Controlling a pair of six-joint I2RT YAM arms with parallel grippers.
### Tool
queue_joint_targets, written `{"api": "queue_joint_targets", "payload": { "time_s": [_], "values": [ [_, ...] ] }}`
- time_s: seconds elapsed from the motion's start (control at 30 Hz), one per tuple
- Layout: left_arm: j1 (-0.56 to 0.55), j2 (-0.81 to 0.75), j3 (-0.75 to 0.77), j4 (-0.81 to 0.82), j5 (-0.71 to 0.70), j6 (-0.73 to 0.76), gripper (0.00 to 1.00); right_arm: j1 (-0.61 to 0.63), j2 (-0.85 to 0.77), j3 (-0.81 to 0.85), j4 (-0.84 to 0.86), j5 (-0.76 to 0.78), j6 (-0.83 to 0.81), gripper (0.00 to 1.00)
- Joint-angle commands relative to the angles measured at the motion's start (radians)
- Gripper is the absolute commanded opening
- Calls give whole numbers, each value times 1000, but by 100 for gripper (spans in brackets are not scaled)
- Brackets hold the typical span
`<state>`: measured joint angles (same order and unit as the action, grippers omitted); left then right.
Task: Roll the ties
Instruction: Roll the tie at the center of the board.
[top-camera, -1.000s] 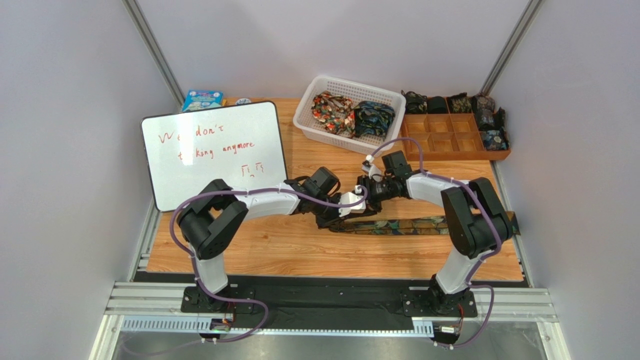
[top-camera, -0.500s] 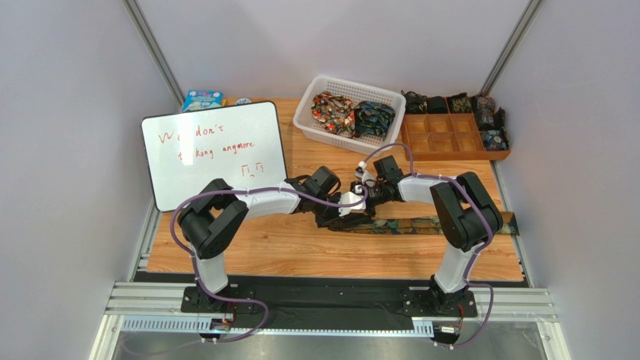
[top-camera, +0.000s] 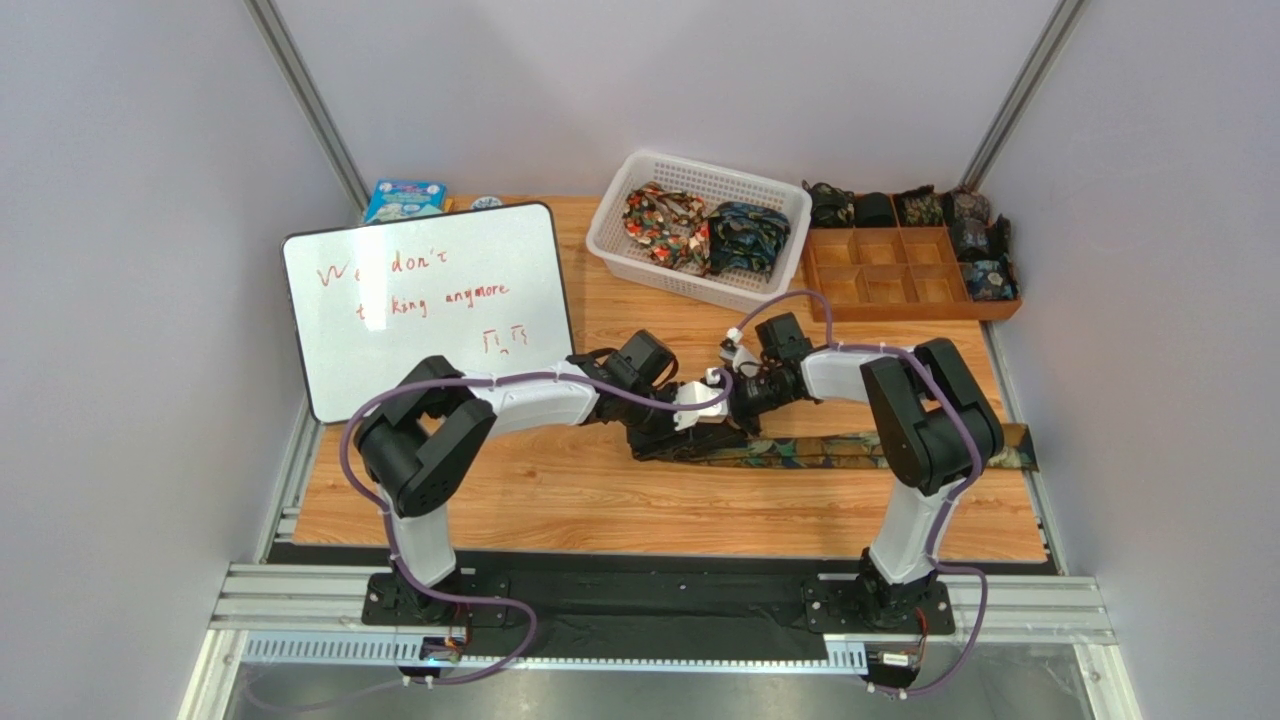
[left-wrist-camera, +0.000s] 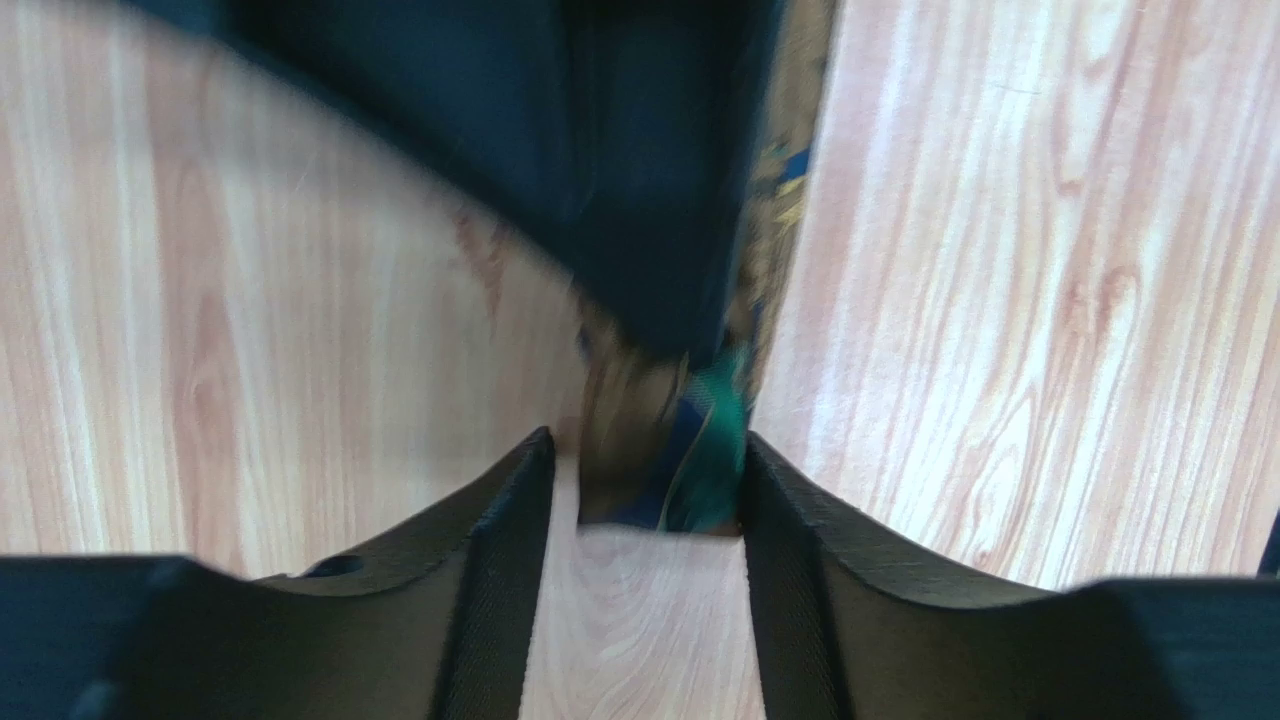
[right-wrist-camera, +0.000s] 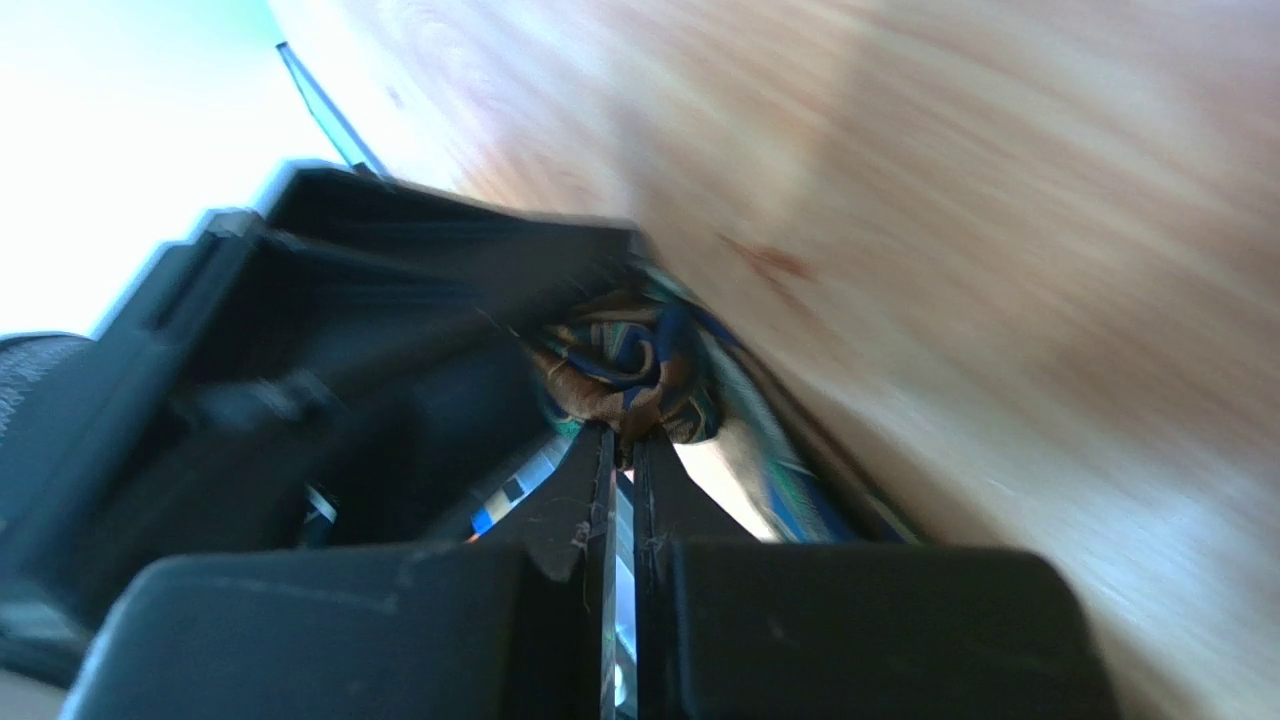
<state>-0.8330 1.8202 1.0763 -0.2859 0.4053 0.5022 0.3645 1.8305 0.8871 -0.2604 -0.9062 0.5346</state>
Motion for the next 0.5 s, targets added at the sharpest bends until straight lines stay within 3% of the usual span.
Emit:
{"api": "queue_joint_targets", "payload": {
  "time_s": [0.0,0.17,0.47],
  "values": [
    [37,-21,8,-29,6,-19,59,-33,29,24,-140,39,-107,0],
    [44,-59,-3,-19,52,-14,69,-41,49,38,-183,61,-146,0],
    [31,-23,51,27,153,-30,78,-55,84,53,-215,79,-171,0]
  ]
}}
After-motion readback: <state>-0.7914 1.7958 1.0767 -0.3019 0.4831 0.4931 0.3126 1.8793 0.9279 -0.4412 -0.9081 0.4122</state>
